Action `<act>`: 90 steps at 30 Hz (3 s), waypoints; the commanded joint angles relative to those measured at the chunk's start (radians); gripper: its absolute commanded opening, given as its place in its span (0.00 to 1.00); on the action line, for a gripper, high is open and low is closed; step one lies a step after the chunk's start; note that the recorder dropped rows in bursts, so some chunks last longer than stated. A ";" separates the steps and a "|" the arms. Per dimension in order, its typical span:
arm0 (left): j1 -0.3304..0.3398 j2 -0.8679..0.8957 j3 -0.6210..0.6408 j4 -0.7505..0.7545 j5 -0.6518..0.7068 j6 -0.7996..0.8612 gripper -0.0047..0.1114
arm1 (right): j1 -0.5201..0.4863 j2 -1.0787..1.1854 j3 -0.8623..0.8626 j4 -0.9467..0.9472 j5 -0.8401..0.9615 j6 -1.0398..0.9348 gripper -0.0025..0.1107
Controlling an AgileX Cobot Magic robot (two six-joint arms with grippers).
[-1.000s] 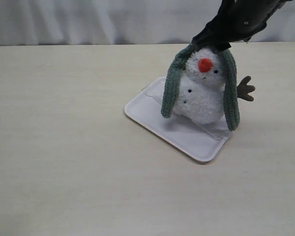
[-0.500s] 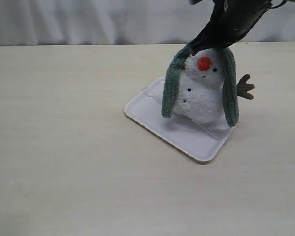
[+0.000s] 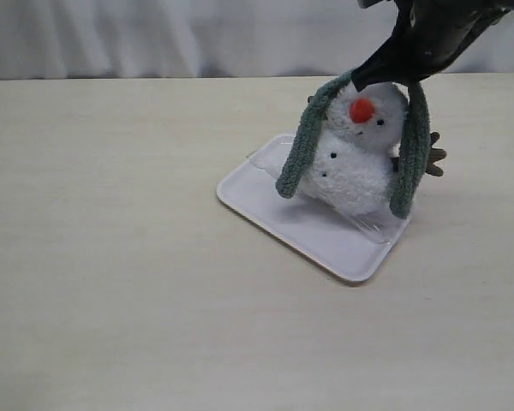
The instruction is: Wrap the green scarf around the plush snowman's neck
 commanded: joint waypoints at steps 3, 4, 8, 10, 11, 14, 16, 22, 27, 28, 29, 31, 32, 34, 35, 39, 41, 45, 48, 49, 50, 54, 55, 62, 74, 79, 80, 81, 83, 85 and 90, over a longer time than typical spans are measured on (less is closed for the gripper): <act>0.001 -0.002 0.002 -0.007 -0.009 0.000 0.04 | -0.014 0.055 -0.003 0.042 0.018 -0.022 0.07; 0.001 -0.002 0.002 -0.007 -0.009 0.000 0.04 | -0.014 0.069 -0.003 0.042 0.024 -0.022 0.07; 0.001 -0.002 0.002 -0.007 -0.009 0.000 0.04 | -0.014 0.098 -0.003 0.054 0.033 -0.022 0.07; 0.001 -0.002 0.002 -0.007 -0.009 0.000 0.04 | -0.014 0.081 -0.003 0.054 0.046 -0.022 0.15; 0.001 -0.002 0.002 -0.007 -0.009 0.000 0.04 | -0.014 0.070 -0.003 0.061 0.051 -0.036 0.19; 0.001 -0.002 0.002 -0.007 -0.009 0.000 0.04 | -0.014 0.023 -0.003 0.152 0.059 -0.146 0.32; 0.001 -0.002 0.002 -0.007 -0.009 0.000 0.04 | -0.014 -0.005 -0.003 0.215 0.063 -0.189 0.39; 0.001 -0.002 0.002 -0.007 -0.009 0.000 0.04 | -0.014 -0.060 -0.005 0.236 0.116 -0.195 0.43; 0.001 -0.002 0.002 -0.007 -0.009 0.000 0.04 | -0.014 -0.111 -0.005 0.236 0.151 -0.260 0.43; 0.001 -0.002 0.002 -0.007 -0.009 0.000 0.04 | -0.014 -0.122 -0.005 0.236 0.129 -0.262 0.43; 0.001 -0.002 0.002 -0.007 -0.009 0.000 0.04 | -0.014 -0.132 -0.005 0.236 0.095 -0.262 0.43; 0.001 -0.002 0.002 -0.007 -0.009 0.000 0.04 | -0.016 -0.139 -0.005 0.230 0.021 -0.240 0.40; 0.001 -0.002 0.002 -0.007 -0.009 0.000 0.04 | -0.029 -0.124 -0.026 0.246 -0.008 -0.220 0.31; 0.001 -0.002 0.002 -0.007 -0.009 0.000 0.04 | -0.049 -0.092 -0.071 0.278 0.016 -0.229 0.24; 0.001 -0.002 0.002 -0.007 -0.009 0.000 0.04 | -0.060 -0.062 -0.099 0.303 0.042 -0.246 0.21; 0.001 -0.002 0.002 -0.007 -0.009 0.000 0.04 | -0.074 0.062 -0.218 0.407 0.150 -0.371 0.34; 0.001 -0.002 0.002 -0.007 -0.009 0.000 0.04 | -0.074 0.101 -0.249 0.407 0.158 -0.381 0.37; 0.001 -0.002 0.002 -0.007 -0.009 0.000 0.04 | -0.074 0.117 -0.254 0.378 0.078 -0.381 0.24; 0.001 -0.002 0.002 -0.007 -0.009 0.000 0.04 | -0.074 0.117 -0.254 0.326 0.047 -0.391 0.22; 0.001 -0.002 0.002 -0.007 -0.009 0.000 0.04 | -0.074 0.117 -0.254 0.326 0.054 -0.403 0.22; 0.001 -0.002 0.002 -0.007 -0.009 0.000 0.04 | -0.074 0.118 -0.254 0.314 0.065 -0.413 0.22; 0.001 -0.002 0.002 -0.007 -0.009 0.000 0.04 | -0.074 0.138 -0.254 0.273 0.133 -0.434 0.32; 0.001 -0.002 0.002 -0.007 -0.009 0.000 0.04 | -0.074 0.146 -0.254 0.273 0.141 -0.446 0.35; 0.001 -0.002 0.002 -0.007 -0.009 0.000 0.04 | -0.074 0.176 -0.254 0.273 0.082 -0.449 0.29; 0.001 -0.002 0.002 -0.007 -0.009 0.000 0.04 | -0.074 0.226 -0.252 0.284 0.099 -0.449 0.06; 0.001 -0.002 0.002 -0.007 -0.009 0.000 0.04 | -0.070 0.231 -0.252 0.292 0.122 -0.449 0.06; 0.001 -0.002 0.002 -0.007 -0.009 0.000 0.04 | -0.070 0.229 -0.252 0.307 0.122 -0.451 0.06; 0.001 -0.002 0.002 -0.007 -0.009 0.000 0.04 | -0.070 0.225 -0.252 0.314 0.122 -0.451 0.06; 0.001 -0.002 0.002 -0.007 -0.009 0.000 0.04 | -0.070 0.218 -0.252 0.316 0.127 -0.451 0.06; 0.001 -0.002 0.002 -0.007 -0.009 0.000 0.04 | -0.070 0.200 -0.252 0.319 0.130 -0.443 0.06; 0.001 -0.002 0.002 -0.007 -0.009 0.000 0.04 | -0.070 0.136 -0.252 0.344 0.145 -0.437 0.12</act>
